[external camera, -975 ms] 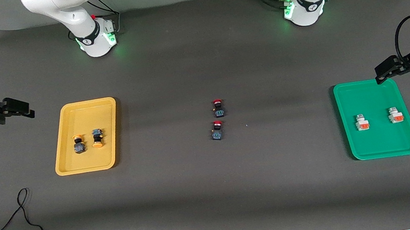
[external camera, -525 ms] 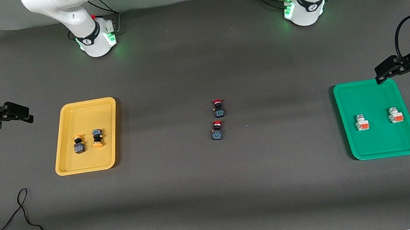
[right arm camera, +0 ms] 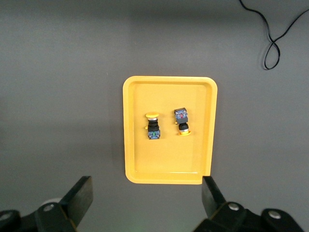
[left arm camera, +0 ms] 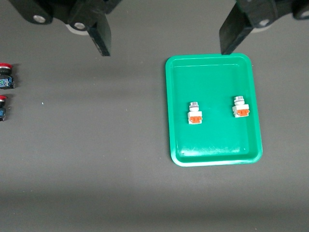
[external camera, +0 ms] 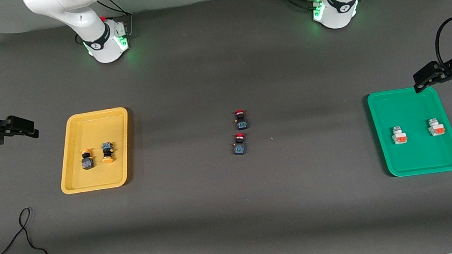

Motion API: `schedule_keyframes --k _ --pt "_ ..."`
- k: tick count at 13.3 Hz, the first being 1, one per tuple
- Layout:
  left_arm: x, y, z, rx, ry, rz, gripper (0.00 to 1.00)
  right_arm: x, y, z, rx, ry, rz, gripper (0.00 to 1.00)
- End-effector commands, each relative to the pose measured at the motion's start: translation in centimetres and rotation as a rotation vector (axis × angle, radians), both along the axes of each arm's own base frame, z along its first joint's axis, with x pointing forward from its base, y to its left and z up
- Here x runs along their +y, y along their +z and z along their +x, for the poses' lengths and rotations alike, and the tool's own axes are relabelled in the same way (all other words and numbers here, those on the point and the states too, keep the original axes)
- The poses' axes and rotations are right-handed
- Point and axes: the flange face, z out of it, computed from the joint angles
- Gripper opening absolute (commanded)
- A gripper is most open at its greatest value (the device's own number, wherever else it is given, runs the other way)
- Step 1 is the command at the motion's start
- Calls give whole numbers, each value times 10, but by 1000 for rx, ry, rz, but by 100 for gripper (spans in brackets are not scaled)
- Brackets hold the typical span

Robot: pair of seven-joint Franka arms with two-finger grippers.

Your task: Place green and yellow buttons in trays

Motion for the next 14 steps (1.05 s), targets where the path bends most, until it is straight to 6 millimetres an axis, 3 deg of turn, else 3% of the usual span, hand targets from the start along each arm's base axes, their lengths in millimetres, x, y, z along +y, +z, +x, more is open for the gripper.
schedule_keyframes --k 1,4,7,14 --pt "0 4 -3 10 6 13 100 -3 7 2 -6 -31 -11 100" --pt "0 4 -3 10 6 13 100 -8 10 3 -12 -22 -15 100" --pt "0 4 -3 10 6 13 100 -3 26 -1 -23 -11 -40 100" --pt "-1 4 -3 10 4 13 100 -1 23 0 -14 -19 -35 100"
